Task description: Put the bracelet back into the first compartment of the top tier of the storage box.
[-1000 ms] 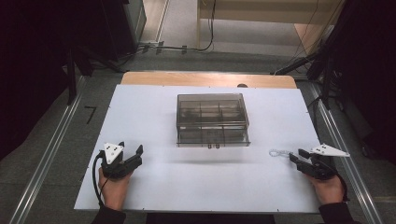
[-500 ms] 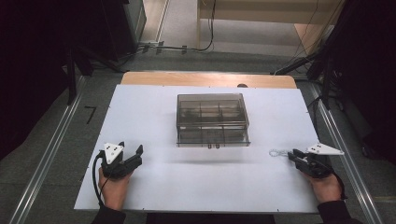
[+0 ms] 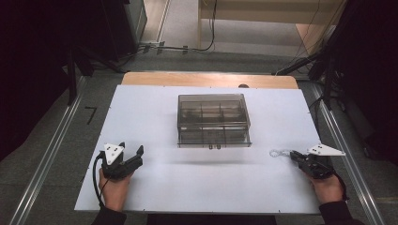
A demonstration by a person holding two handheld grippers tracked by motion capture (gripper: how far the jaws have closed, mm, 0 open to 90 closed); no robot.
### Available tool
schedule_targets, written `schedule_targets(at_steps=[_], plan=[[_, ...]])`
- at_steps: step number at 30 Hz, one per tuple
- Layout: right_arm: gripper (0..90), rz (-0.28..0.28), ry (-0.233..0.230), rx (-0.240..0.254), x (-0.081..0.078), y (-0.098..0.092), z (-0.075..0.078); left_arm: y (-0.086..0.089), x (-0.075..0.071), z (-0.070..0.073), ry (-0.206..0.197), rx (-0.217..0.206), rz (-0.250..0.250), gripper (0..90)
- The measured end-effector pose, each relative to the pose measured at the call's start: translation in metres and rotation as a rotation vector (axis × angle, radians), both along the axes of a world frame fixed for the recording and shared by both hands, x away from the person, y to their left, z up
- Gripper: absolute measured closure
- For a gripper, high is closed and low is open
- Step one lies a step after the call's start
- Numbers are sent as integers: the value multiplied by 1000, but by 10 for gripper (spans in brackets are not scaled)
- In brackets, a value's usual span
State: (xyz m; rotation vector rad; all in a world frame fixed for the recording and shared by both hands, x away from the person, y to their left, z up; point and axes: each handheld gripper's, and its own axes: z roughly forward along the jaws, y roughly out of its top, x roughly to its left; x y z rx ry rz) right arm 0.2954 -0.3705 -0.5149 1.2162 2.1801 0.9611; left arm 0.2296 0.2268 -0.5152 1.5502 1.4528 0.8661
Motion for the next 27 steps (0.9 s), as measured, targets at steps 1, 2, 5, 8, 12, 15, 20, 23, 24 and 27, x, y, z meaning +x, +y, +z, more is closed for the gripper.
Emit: schedule_targets(at_steps=[1,2,5,8,12,15,20,23,24,27], plan=[[820,1,-5,5,0,0,1,0,0,0,0,0,0,297],[821,5,-5,10,-1,0,1,0,0,0,0,-1,0,297],[822,-1,-14,32,-2,1,4,0,0,0,0,-1,0,297],[822,-4,-13,57,-3,0,6,0,0,0,2,-2,0,297],[822,-1,-27,74,-6,0,9,0,0,0,1,-1,1,297],[823,2,-41,93,-8,0,12,0,0,0,0,-2,1,297],[823,17,-73,103,-13,4,17,0,0,0,1,-3,-1,297],[824,30,-93,108,-16,8,20,0,0,0,2,-3,-2,297],[824,34,-98,111,-16,9,21,1,0,0,3,-3,-1,297],[823,45,-114,125,-18,14,25,0,0,0,1,-2,-2,297]])
